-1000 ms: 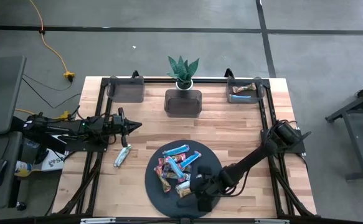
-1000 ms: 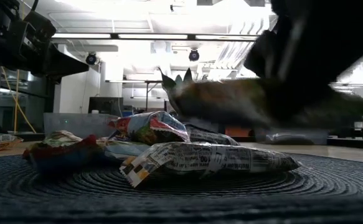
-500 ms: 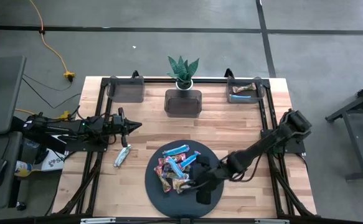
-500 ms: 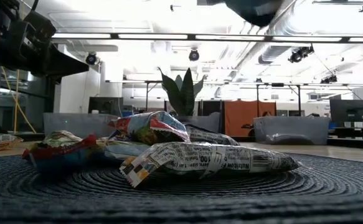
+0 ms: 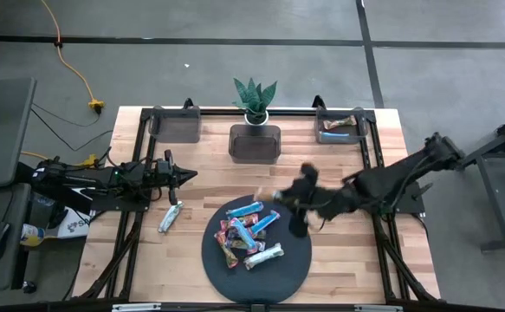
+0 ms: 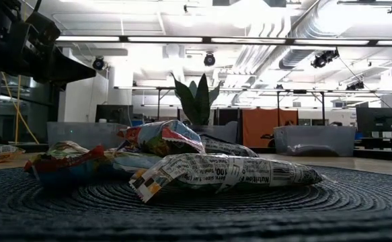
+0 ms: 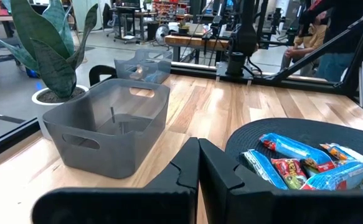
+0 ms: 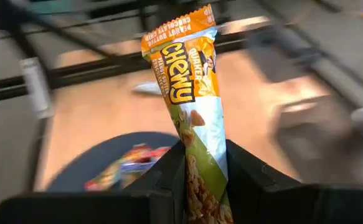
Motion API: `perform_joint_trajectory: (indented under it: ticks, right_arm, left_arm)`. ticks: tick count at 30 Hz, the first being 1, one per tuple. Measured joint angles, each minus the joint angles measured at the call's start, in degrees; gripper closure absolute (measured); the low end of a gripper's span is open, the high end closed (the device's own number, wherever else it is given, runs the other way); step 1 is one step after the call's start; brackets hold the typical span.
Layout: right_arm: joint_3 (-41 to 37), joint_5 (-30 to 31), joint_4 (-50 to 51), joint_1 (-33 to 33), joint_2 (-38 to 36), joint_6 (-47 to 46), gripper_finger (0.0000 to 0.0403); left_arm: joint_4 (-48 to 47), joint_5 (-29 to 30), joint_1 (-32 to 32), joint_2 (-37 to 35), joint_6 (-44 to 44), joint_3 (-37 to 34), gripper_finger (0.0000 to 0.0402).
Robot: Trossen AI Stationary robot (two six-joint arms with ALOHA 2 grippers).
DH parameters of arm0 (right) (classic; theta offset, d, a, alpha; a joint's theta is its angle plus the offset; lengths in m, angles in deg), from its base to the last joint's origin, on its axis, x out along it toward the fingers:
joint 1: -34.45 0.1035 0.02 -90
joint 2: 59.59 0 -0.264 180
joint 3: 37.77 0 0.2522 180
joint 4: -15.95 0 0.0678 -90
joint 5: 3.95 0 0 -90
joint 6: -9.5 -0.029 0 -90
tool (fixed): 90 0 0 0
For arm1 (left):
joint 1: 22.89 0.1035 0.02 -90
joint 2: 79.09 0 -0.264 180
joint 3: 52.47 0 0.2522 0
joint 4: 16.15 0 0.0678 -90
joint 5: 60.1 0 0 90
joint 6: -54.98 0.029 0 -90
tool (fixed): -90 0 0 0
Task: Pick and place Granola Bars by type
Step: Put the yellow granola bar into the right black bin
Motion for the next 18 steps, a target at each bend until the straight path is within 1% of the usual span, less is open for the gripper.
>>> perform_joint_trajectory:
  ticks: [6, 10, 18]
  right_arm:
    - [0.0, 7.24, 11.36, -6.37, -6.51, -1.42, 0.0325]
    - [0.0, 10.43, 16.39, -12.1, -9.17, -2.39, 0.0325]
    - [0.0, 10.69, 27.02, -27.24, -9.96, -1.58, 0.0325]
  left_arm:
    - [0.0, 0.0, 0.0, 0.0, -0.02, 0.0, 0.04]
    - [-0.01, 0.0, 0.0, 0.0, 0.0, 0.01, 0.04]
    - [-0.02, 0.0, 0.0, 0.0, -0.01, 0.01, 0.04]
